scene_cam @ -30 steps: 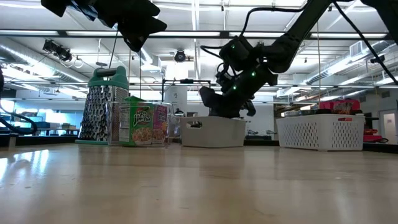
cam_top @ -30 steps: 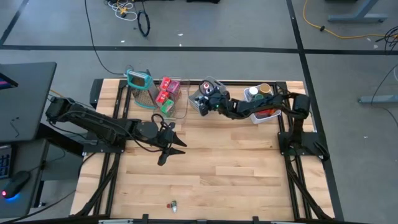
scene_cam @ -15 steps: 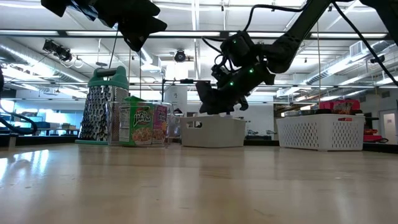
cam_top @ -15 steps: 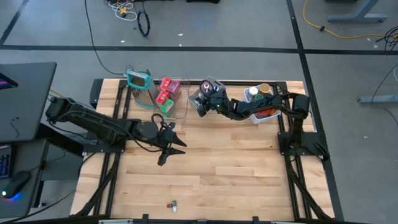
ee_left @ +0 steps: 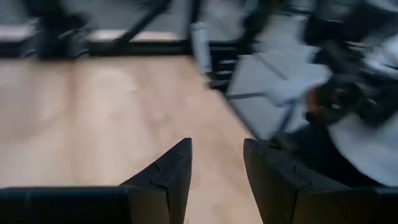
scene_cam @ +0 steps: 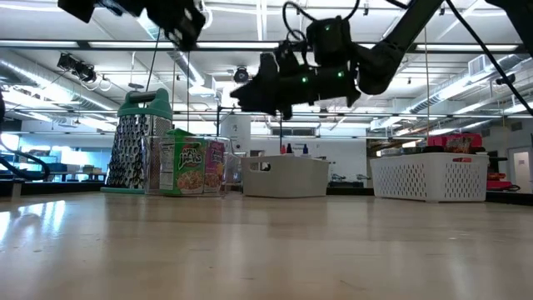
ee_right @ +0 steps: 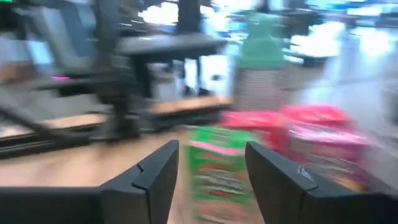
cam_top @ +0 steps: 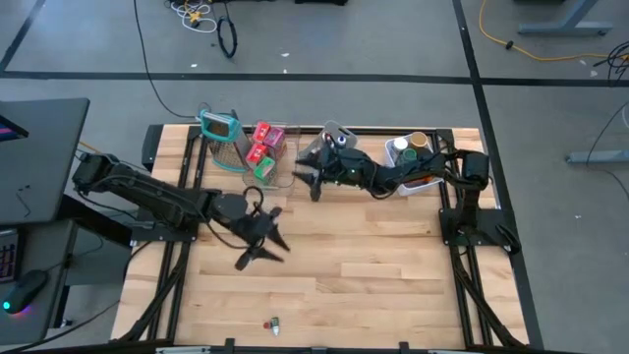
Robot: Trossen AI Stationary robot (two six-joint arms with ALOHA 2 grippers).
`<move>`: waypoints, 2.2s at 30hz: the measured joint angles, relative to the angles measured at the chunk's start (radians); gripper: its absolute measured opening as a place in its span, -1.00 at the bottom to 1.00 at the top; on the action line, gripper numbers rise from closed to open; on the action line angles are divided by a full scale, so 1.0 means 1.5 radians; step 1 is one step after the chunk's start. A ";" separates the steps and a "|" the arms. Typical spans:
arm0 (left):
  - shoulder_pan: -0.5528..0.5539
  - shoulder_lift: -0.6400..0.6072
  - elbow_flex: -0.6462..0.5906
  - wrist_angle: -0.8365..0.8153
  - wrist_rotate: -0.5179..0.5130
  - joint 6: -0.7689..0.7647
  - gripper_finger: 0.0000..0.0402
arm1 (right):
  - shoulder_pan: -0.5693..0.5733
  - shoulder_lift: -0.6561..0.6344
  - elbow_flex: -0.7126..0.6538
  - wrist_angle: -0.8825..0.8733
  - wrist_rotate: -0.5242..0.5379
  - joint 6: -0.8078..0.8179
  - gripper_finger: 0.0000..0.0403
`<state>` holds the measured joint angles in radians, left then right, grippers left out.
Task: Pick & Place Kitchen Items
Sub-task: Put the medium red food coloring bottle into the gray bin
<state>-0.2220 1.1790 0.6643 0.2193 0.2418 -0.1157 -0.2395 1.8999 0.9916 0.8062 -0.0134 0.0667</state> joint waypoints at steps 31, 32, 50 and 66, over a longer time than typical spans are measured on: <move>-0.301 0.349 0.000 0.408 0.056 0.135 -0.24 | 0.269 0.000 0.000 -0.021 -0.129 -0.008 -0.12; -0.301 0.364 0.000 0.419 0.053 0.134 -0.24 | 0.271 0.000 0.000 -0.021 -0.123 -0.016 -0.12; -0.301 0.460 0.000 0.453 0.027 0.056 -0.24 | 0.271 0.000 0.000 -0.037 -0.101 -0.039 -0.12; -0.302 0.460 0.000 0.394 0.003 -0.033 -0.24 | 0.271 0.000 0.000 -0.045 -0.101 -0.049 -0.12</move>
<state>-0.6750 1.8683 0.6640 0.8103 0.2463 -0.1654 0.1669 1.8999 0.9916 0.7391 -0.1646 -0.0071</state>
